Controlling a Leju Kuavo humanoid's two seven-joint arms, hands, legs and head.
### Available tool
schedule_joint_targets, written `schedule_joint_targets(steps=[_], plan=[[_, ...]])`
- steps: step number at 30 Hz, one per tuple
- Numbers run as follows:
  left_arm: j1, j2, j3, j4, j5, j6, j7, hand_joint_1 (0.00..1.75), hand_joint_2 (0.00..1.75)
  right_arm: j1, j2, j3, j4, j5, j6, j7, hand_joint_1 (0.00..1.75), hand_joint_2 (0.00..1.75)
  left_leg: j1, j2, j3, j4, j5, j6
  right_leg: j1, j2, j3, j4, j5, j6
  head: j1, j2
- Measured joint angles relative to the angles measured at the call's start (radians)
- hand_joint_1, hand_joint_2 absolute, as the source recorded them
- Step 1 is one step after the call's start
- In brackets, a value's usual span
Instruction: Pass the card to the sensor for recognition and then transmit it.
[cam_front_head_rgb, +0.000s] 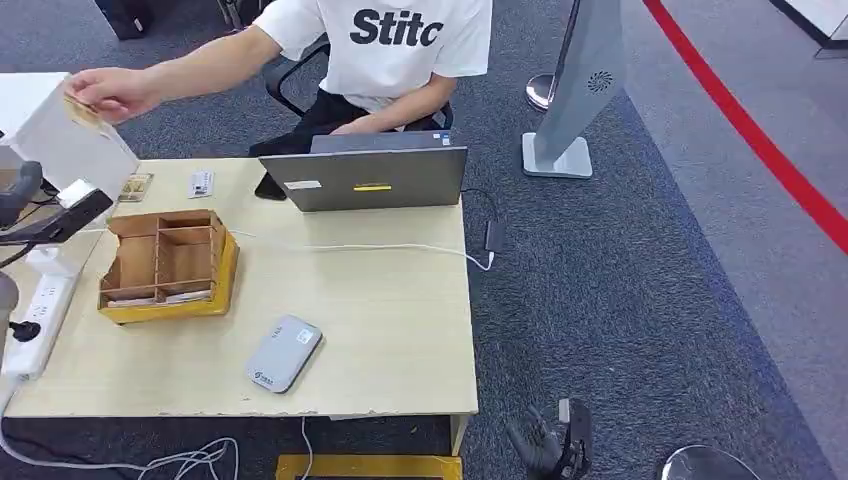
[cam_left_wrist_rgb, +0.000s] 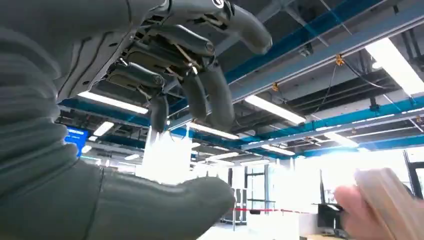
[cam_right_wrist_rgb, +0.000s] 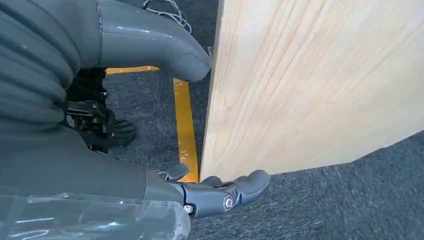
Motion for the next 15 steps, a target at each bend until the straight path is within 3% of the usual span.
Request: schedule_joint_targets(steps=[5, 8, 10, 13, 15], plan=[[0.044, 0.000, 0.000, -0.030, 0.020, 0.013, -0.006, 0.00, 1.75, 0.001, 0.000, 0.000, 0.000, -0.001, 0.000, -0.002, 0.00, 1.75, 0.000, 0.000, 0.000, 0.000, 0.000, 0.000, 0.000, 0.000, 0.000, 0.000, 0.000, 0.000, 0.000, 0.000], [0.117, -0.003, 0.014, -0.107, 0.101, 0.053, -0.056, 0.00, 1.75, 0.004, 0.000, 0.000, 0.000, -0.013, -0.002, -0.011, 0.00, 1.75, -0.001, 0.001, 0.000, 0.000, -0.001, 0.000, -0.001, 0.001, 0.000, 0.000, 0.000, 0.000, 0.000, 0.000], [0.223, -0.026, 0.041, -0.219, 0.203, 0.070, -0.107, 0.00, 1.75, 0.012, 0.000, -0.002, 0.000, -0.030, 0.000, -0.023, 0.00, 1.75, -0.001, 0.002, 0.001, 0.000, -0.002, 0.000, -0.001, 0.003, 0.000, 0.000, 0.000, 0.000, 0.000, 0.000], [0.420, -0.099, 0.090, -0.402, 0.366, 0.071, -0.192, 0.00, 1.75, 0.027, 0.000, -0.010, 0.000, -0.053, 0.012, -0.037, 0.00, 1.75, -0.002, 0.004, 0.001, 0.000, -0.004, 0.002, -0.002, 0.005, 0.000, -0.001, -0.002, 0.001, 0.000, 0.000], [0.516, -0.145, 0.118, -0.491, 0.404, 0.070, -0.216, 0.00, 1.75, 0.036, -0.003, -0.013, 0.000, -0.056, 0.019, -0.042, 0.00, 1.75, -0.001, 0.005, 0.001, 0.000, -0.005, 0.003, -0.001, 0.005, 0.000, -0.002, -0.003, 0.003, 0.000, 0.000]])
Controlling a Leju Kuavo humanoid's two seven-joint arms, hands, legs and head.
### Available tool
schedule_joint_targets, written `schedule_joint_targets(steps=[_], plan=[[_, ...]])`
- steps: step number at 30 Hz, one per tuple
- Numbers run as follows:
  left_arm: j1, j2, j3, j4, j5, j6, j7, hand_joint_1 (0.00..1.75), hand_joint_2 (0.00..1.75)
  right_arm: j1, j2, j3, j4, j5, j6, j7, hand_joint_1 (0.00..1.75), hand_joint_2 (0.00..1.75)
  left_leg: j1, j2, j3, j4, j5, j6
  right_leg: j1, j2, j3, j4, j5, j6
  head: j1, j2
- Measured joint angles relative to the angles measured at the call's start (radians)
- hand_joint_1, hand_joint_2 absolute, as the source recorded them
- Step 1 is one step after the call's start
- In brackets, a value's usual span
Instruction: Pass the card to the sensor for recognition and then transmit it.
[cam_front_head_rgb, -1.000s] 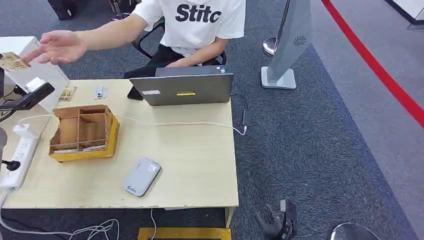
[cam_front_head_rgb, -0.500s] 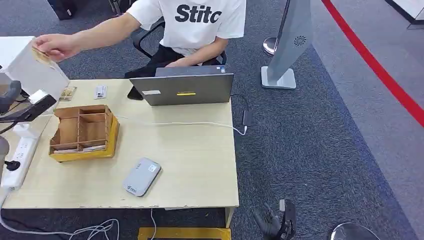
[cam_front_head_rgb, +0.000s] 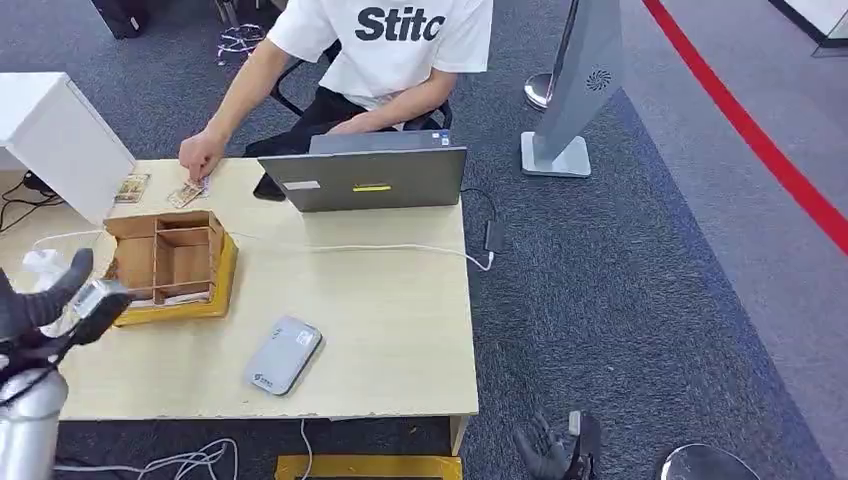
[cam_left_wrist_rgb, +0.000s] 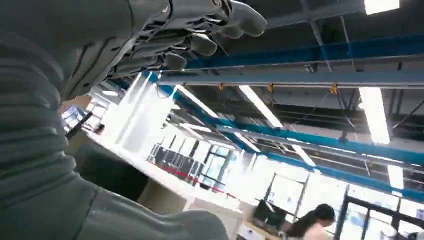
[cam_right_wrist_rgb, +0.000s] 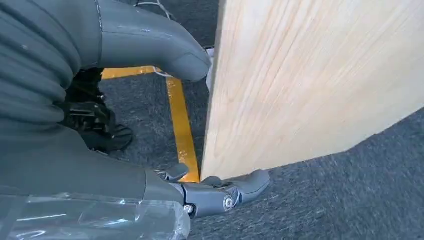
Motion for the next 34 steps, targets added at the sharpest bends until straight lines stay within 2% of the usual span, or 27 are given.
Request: schedule_joint_targets(steps=[4, 7, 9, 13, 14, 15, 17, 20, 22, 24, 29, 34], plan=[[0.116, -0.062, 0.035, -0.109, 0.096, -0.056, -0.035, 0.00, 1.75, 0.009, -0.002, -0.017, 0.000, -0.018, 0.006, -0.006, 0.00, 1.75, -0.001, -0.002, -0.001, 0.000, -0.002, 0.003, -0.001, -0.002, 0.001, 0.000, -0.002, 0.003, 0.000, 0.000], [0.212, -0.136, 0.062, -0.159, 0.203, -0.116, -0.081, 0.00, 1.75, 0.019, -0.007, -0.033, 0.000, -0.041, 0.021, -0.022, 0.00, 1.75, -0.001, -0.002, 0.000, 0.000, -0.003, 0.004, -0.002, -0.002, 0.002, 0.000, -0.002, 0.004, 0.000, 0.000], [0.275, -0.197, 0.079, -0.166, 0.285, -0.176, -0.117, 0.00, 1.75, 0.030, -0.011, -0.050, 0.000, -0.059, 0.036, -0.036, 0.00, 1.75, -0.001, -0.002, 0.000, 0.000, -0.003, 0.004, -0.002, -0.002, 0.002, 0.000, -0.003, 0.004, 0.000, 0.000], [0.362, -0.288, 0.113, -0.166, 0.318, -0.201, -0.159, 0.00, 1.75, 0.050, -0.021, -0.074, 0.000, -0.070, 0.051, -0.045, 0.00, 1.75, -0.001, -0.004, -0.001, 0.000, -0.004, 0.006, -0.002, -0.004, 0.002, -0.001, -0.003, 0.005, 0.000, 0.000], [0.369, -0.297, 0.118, -0.166, 0.318, -0.208, -0.159, 1.73, 1.75, 0.051, -0.021, -0.075, 0.000, -0.070, 0.051, -0.045, 0.00, 1.75, -0.001, -0.004, -0.001, 0.000, -0.004, 0.006, -0.002, -0.005, 0.002, -0.001, -0.003, 0.005, 0.000, 0.000], [0.372, -0.309, 0.128, -0.166, 0.316, -0.215, -0.159, 1.75, 1.75, 0.051, -0.022, -0.079, 0.000, -0.069, 0.052, -0.045, 1.75, 1.75, -0.001, -0.005, -0.001, 0.000, -0.004, 0.006, -0.002, -0.005, 0.002, -0.001, -0.003, 0.005, 0.000, 0.000], [0.376, -0.335, 0.152, -0.166, 0.336, -0.269, -0.137, 1.75, 1.75, 0.053, -0.023, -0.090, 0.000, -0.072, 0.069, -0.063, 1.75, 1.75, -0.001, -0.005, -0.001, 0.000, -0.004, 0.006, -0.002, -0.005, 0.003, -0.001, -0.003, 0.005, -0.001, 0.000], [0.382, -0.389, 0.214, -0.131, 0.398, -0.430, -0.125, 1.75, 1.75, 0.066, -0.030, -0.101, 0.000, -0.074, 0.122, -0.110, 1.75, 1.75, -0.001, -0.005, -0.001, 0.000, -0.004, 0.006, -0.002, -0.005, 0.003, -0.001, -0.003, 0.005, 0.000, 0.000], [0.371, -0.414, 0.286, -0.026, 0.444, -0.557, -0.144, 1.75, 1.75, 0.074, -0.037, -0.114, 0.000, -0.072, 0.155, -0.122, 1.75, 1.75, -0.001, -0.005, 0.000, 0.000, -0.004, 0.006, -0.002, -0.005, 0.003, -0.001, -0.003, 0.005, 0.000, 0.000], [0.348, -0.423, 0.374, 0.104, 0.459, -0.633, -0.154, 1.75, 1.75, 0.083, -0.042, -0.128, 0.000, -0.073, 0.190, -0.126, 1.75, 1.75, -0.001, -0.004, 0.000, 0.000, -0.004, 0.006, -0.002, -0.005, 0.003, -0.001, -0.003, 0.005, 0.000, 0.000], [0.304, -0.414, 0.556, 0.417, 0.471, -0.663, -0.159, 1.75, 1.75, 0.093, -0.050, -0.165, 0.000, -0.077, 0.223, -0.125, 1.75, 1.75, -0.001, -0.005, 0.000, 0.000, -0.004, 0.006, -0.001, -0.005, 0.003, -0.001, -0.005, 0.004, 0.000, 0.000], [0.265, -0.374, 0.684, 0.708, 0.456, -0.591, -0.155, 1.75, 1.75, 0.094, -0.053, -0.190, 0.000, -0.068, 0.231, -0.109, 1.75, 1.75, -0.001, -0.005, 0.000, 0.000, -0.004, 0.006, -0.001, -0.005, 0.003, -0.001, -0.005, 0.005, 0.000, 0.000]])
